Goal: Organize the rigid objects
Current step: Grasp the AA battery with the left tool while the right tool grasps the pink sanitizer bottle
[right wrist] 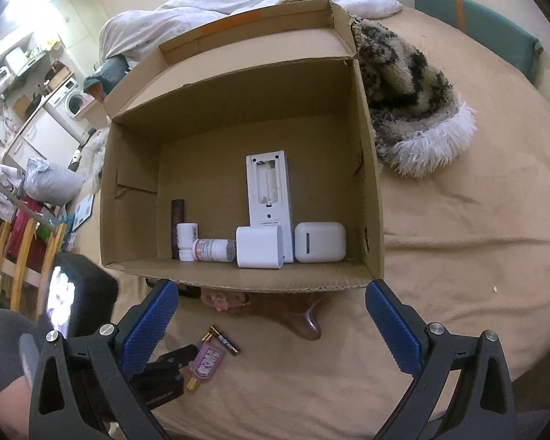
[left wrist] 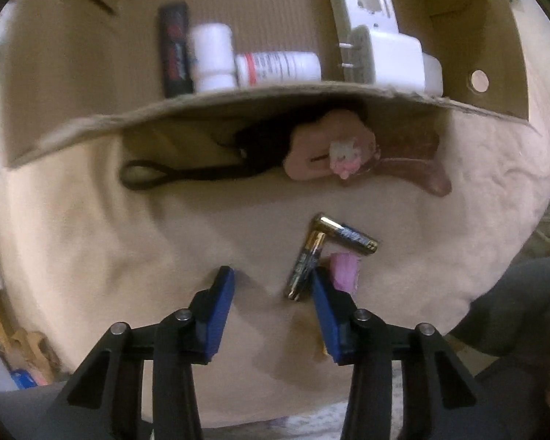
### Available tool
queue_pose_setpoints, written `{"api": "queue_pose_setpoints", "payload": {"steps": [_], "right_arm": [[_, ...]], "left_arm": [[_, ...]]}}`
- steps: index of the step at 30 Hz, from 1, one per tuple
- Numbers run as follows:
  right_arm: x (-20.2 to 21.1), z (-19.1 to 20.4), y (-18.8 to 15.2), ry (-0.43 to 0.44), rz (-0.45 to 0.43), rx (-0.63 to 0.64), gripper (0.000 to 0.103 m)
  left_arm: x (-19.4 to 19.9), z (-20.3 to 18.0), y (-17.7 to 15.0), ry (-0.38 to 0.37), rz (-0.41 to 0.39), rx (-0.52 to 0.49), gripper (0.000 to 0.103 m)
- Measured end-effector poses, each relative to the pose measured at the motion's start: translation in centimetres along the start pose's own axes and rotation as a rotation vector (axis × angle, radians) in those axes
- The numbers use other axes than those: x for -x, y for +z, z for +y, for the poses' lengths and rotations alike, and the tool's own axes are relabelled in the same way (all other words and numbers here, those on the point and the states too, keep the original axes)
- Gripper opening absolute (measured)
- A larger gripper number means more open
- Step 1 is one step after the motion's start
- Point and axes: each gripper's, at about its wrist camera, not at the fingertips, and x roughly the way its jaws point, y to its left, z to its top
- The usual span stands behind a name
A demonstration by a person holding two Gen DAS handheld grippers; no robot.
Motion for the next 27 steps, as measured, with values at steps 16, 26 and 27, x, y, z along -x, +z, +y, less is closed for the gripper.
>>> {"api": "queue_pose_setpoints", "payload": {"steps": [16, 26, 27], "right_arm": [[-1.4, -0.4, -0.6, 0.004, 0.082, -0.004, 0.103], [-5.7, 0.2, -3.3, 0.234, 0.32, -0.122, 0.1], [-6.3, 0.3, -3.7, 0.269, 0.348, -0.148, 0.084]], "left_arm": [[2.3, -0.7, -0.1, 0.057, -0.097, -0.022, 0.009], [12.9, 1.2, -2.3, 0.05, -0.462, 0.067, 0.009], [13.4, 1.7, -2.0, 0.044, -0.478, 0.077, 0.009]]}}
